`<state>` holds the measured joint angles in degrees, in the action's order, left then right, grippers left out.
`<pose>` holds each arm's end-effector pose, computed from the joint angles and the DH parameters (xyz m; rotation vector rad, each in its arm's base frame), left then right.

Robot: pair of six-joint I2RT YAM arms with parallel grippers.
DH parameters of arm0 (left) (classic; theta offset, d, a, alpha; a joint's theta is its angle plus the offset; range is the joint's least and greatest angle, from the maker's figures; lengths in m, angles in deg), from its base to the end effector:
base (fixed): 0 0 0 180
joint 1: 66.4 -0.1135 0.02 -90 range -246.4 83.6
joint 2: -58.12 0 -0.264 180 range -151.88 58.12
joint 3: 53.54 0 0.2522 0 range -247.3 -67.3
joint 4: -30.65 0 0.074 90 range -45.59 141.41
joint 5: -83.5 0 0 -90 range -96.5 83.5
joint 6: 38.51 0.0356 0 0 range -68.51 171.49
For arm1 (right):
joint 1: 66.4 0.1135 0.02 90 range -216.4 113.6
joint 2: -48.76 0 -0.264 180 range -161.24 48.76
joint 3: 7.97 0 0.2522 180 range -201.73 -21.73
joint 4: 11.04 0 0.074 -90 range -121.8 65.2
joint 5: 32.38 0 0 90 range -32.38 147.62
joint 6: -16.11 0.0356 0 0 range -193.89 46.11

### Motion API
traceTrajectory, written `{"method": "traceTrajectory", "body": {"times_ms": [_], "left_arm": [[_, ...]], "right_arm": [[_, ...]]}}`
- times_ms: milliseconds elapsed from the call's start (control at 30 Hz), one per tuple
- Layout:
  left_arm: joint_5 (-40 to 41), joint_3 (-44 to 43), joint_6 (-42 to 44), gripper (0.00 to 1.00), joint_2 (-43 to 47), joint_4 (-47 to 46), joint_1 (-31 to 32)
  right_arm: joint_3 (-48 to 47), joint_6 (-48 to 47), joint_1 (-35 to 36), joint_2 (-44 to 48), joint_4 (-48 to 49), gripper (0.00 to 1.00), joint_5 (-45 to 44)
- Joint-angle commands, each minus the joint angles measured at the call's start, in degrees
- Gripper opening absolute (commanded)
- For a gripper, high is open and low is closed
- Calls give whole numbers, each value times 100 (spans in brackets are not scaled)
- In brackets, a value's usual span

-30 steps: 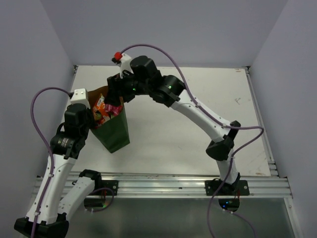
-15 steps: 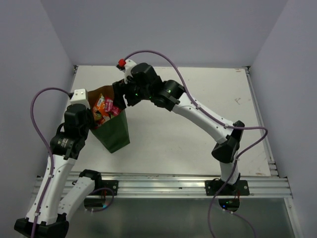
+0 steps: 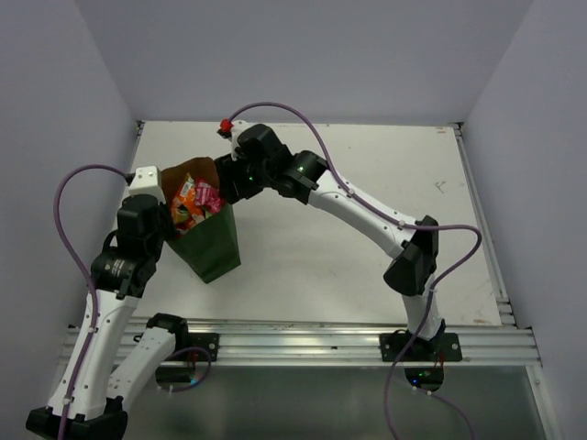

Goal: Place the snacks into the paper bag

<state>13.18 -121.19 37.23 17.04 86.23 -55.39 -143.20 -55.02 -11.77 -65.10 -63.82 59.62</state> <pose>0.1403 -0.0151 0.3476 -0.2656 2.0287 0.0823 0.2625 0.3719 0.3897 -0.7034 2.1095 0.7776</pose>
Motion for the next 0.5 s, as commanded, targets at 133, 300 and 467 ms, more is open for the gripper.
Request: {"method": "traceTrajectory", "body": {"times_ms": [133,300,467], "left_arm": [[-149,-34,99,0,118,-288,25],[-307,107,134,0,83,-473,33],[-298,-51,117,0,39,-535,25]], "right_arm": [[-570,-68,-49,-829,0,43,20],[-571,-77,-49,-883,-8,0,3],[-308,-165,-40,-226,-35,0,-375]]}}
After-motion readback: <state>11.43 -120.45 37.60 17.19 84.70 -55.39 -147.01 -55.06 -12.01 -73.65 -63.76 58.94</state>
